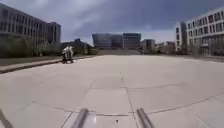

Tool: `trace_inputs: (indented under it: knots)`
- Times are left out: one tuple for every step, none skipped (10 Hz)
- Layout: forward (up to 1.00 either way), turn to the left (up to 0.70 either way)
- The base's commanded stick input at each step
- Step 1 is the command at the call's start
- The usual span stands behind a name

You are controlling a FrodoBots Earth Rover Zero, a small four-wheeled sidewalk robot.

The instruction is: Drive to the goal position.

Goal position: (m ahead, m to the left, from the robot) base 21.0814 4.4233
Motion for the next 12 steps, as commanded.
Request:
trace_inputs:
  knots:
    - [1.0, -0.13]
    - [1.0, -0.04]
    - [1.0, 0.0]
    - [1.0, 0.0]
    - [1.0, 0.0]
    - [1.0, -0.02]
    - [1.0, -0.24]
    - [1.0, -0.39]
    - [1.0, -0.09]
    - [1.0, 0.0]
    - [1.0, 0.0]
    - [1.0, 0.0]
